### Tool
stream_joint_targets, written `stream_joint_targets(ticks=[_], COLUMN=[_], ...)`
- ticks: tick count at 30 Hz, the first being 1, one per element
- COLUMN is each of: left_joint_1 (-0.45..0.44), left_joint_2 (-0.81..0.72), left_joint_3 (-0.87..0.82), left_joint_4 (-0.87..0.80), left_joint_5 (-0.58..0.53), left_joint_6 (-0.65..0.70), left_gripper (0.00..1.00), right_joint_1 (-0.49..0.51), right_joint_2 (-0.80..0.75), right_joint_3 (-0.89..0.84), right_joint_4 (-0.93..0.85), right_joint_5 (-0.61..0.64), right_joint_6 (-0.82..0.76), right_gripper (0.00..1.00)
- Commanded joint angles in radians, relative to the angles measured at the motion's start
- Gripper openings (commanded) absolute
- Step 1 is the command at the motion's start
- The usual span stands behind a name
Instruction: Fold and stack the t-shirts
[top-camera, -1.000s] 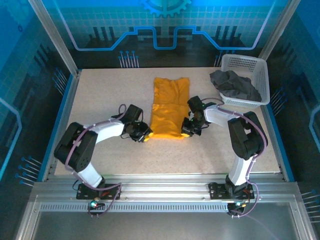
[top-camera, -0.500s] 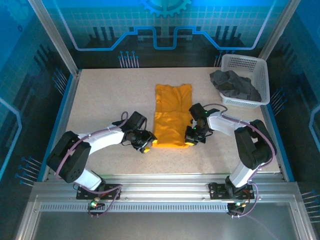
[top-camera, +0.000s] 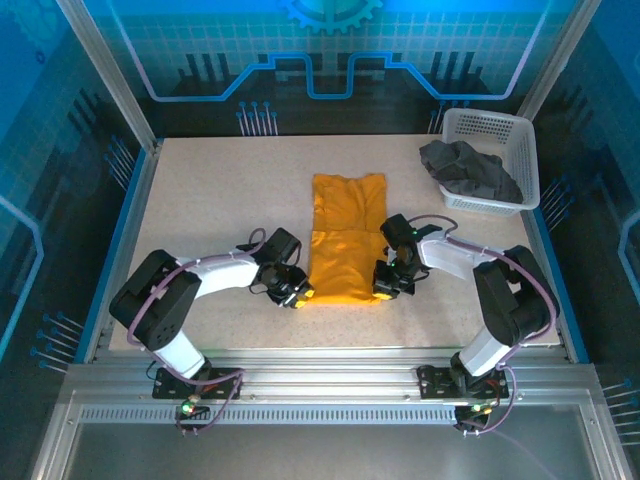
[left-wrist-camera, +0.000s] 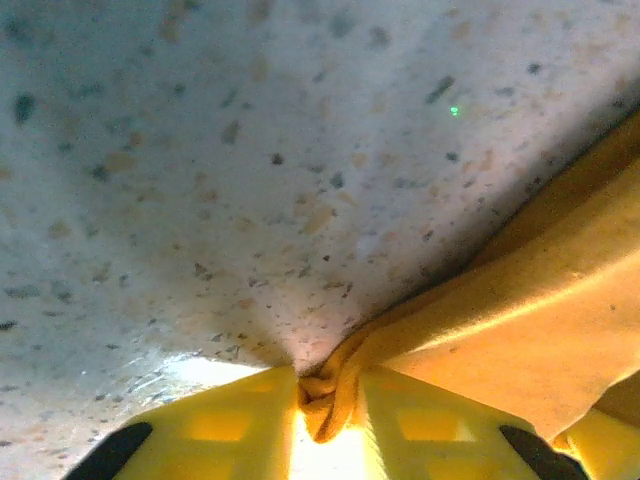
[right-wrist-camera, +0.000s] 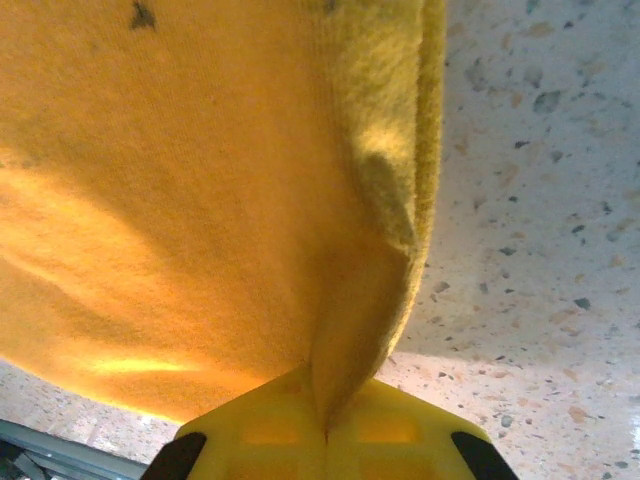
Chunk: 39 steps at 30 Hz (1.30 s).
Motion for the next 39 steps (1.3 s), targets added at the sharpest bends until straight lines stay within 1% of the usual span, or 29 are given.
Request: stream_joint_targets(ticks=[1, 2, 3, 6, 10, 14, 17, 19, 22, 26, 28, 31, 34, 37, 39], left_joint_1=[-0.045, -0.046, -0.045, -0.046, -0.048, -0.048, -0.049, -0.047, -0.039, 0.019, 0.057, 0.112, 0.156, 0.196, 0.222], left_joint_2=[0.066, 0.063, 0.055, 0.019, -0.045, -0.151, -0.248, -0.305, -0.370, -0.393, -0.371, -0.286, -0.150, 0.019, 0.151], left_joint_3=[0.014, 0.007, -0.005, -0.041, -0.082, -0.120, -0.130, -0.115, -0.059, 0.047, 0.105, 0.220, 0.352, 0.510, 0.635], left_joint_4=[0.117, 0.115, 0.112, 0.089, 0.046, -0.029, -0.059, -0.074, -0.103, -0.103, -0.074, -0.028, 0.008, 0.032, 0.036], left_joint_5=[0.026, 0.025, 0.023, 0.032, 0.080, 0.122, 0.144, 0.147, 0.123, 0.086, 0.083, 0.095, 0.104, 0.108, 0.095], left_joint_6=[-0.012, -0.012, -0.011, 0.001, 0.025, 0.049, 0.044, 0.038, 0.038, 0.029, 0.015, -0.004, -0.015, -0.036, -0.023], left_gripper=[0.08, 0.01, 0.00, 0.00, 0.00, 0.00, 0.00, 0.00, 0.00, 0.00, 0.00, 0.00, 0.00, 0.00, 0.00], right_joint_1=[0.013, 0.013, 0.013, 0.015, 0.041, 0.073, 0.072, 0.068, 0.048, 0.001, -0.032, -0.095, -0.155, -0.205, -0.234], right_joint_2=[-0.035, -0.039, -0.046, -0.072, -0.109, -0.157, -0.206, -0.236, -0.268, -0.263, -0.230, -0.144, -0.021, 0.129, 0.251], right_joint_3=[-0.012, -0.036, -0.043, -0.068, -0.083, -0.083, -0.075, -0.054, -0.008, 0.138, 0.223, 0.366, 0.507, 0.654, 0.771], right_joint_4=[-0.019, -0.022, -0.024, -0.024, -0.048, -0.103, -0.151, -0.185, -0.232, -0.303, -0.340, -0.391, -0.406, -0.383, -0.371], right_joint_5=[0.002, 0.001, 0.001, -0.016, -0.049, -0.076, -0.083, -0.085, -0.120, -0.150, -0.148, -0.158, -0.154, -0.137, -0.124], right_joint_6=[0.006, 0.005, 0.003, -0.005, -0.026, -0.028, -0.013, 0.002, 0.036, 0.063, 0.065, 0.064, 0.080, 0.098, 0.111], right_gripper=[0.00, 0.00, 0.00, 0.00, 0.00, 0.00, 0.00, 0.00, 0.00, 0.00, 0.00, 0.00, 0.00, 0.00, 0.00])
